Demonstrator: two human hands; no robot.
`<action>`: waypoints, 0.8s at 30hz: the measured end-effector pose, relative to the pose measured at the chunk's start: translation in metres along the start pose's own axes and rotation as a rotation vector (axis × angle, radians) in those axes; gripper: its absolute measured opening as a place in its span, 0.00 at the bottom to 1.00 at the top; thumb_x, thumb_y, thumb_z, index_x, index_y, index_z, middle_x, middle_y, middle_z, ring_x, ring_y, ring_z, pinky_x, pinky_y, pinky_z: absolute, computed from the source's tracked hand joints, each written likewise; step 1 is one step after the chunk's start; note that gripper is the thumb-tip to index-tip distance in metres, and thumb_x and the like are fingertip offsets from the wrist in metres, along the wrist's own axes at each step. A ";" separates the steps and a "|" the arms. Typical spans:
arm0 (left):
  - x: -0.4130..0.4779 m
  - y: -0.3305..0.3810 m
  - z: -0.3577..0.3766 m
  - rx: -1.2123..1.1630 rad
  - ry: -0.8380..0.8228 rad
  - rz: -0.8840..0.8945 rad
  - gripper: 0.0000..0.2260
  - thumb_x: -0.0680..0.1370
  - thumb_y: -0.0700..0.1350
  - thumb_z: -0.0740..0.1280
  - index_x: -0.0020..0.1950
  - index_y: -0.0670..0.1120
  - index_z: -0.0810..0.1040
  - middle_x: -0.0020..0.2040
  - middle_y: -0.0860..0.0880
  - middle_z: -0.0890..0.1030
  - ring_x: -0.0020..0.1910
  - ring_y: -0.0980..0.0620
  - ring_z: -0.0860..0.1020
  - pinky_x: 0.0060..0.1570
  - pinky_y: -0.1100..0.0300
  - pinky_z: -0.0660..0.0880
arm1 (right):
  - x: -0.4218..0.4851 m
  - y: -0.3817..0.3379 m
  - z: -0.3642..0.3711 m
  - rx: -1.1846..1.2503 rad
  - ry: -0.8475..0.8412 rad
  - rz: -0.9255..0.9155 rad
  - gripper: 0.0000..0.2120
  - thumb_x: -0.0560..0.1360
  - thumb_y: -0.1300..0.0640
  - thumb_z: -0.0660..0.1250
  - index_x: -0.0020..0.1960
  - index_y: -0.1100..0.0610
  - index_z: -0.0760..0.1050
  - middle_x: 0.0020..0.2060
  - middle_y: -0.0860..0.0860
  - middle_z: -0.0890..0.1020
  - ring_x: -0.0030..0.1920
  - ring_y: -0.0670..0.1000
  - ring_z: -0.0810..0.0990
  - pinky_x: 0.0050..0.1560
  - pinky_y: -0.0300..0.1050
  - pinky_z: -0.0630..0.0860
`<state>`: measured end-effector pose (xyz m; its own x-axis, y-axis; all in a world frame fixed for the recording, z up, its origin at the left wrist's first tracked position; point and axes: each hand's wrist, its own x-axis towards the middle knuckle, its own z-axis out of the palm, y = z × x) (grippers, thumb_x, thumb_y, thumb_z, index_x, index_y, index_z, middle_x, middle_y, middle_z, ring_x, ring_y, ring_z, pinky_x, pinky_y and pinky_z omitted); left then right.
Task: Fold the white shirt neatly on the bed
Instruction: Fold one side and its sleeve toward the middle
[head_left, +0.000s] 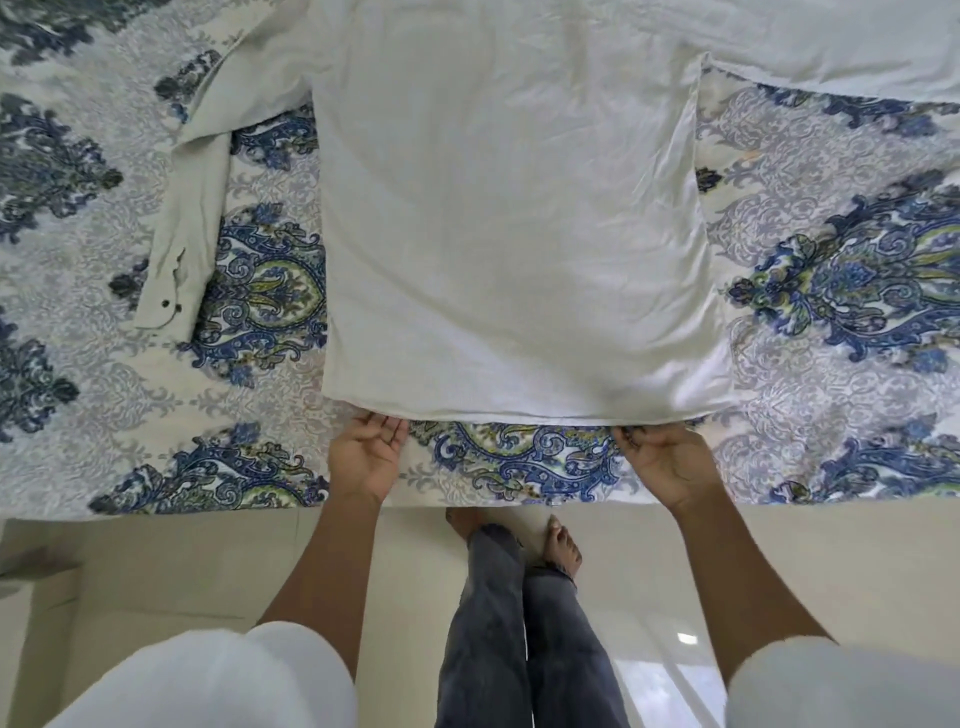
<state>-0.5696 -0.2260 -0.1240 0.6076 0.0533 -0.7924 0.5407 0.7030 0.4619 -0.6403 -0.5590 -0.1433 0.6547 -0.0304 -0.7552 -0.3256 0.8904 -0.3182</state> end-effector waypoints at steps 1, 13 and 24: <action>-0.002 -0.009 0.004 0.029 -0.017 -0.027 0.21 0.50 0.34 0.75 0.41 0.44 0.78 0.32 0.49 0.83 0.37 0.51 0.83 0.43 0.57 0.82 | 0.002 0.008 0.004 0.000 0.037 0.012 0.36 0.35 0.70 0.77 0.44 0.60 0.77 0.38 0.55 0.85 0.41 0.53 0.85 0.42 0.49 0.82; -0.009 -0.079 0.062 0.338 -0.036 -0.225 0.06 0.77 0.32 0.61 0.44 0.39 0.76 0.38 0.45 0.85 0.43 0.49 0.81 0.62 0.53 0.72 | 0.006 0.050 0.061 -0.417 0.170 0.075 0.10 0.78 0.68 0.58 0.44 0.59 0.76 0.30 0.50 0.84 0.33 0.47 0.84 0.40 0.41 0.81; -0.012 -0.101 0.071 0.365 -0.046 -0.264 0.05 0.77 0.32 0.63 0.44 0.39 0.76 0.37 0.47 0.84 0.53 0.45 0.79 0.60 0.54 0.73 | 0.003 0.057 0.062 -0.592 0.272 0.082 0.04 0.75 0.63 0.64 0.42 0.58 0.76 0.29 0.49 0.82 0.25 0.44 0.80 0.25 0.33 0.70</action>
<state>-0.5904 -0.3479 -0.1325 0.4421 -0.1319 -0.8872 0.8455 0.3915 0.3631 -0.6142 -0.4805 -0.1283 0.4418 -0.1560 -0.8834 -0.7381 0.4965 -0.4568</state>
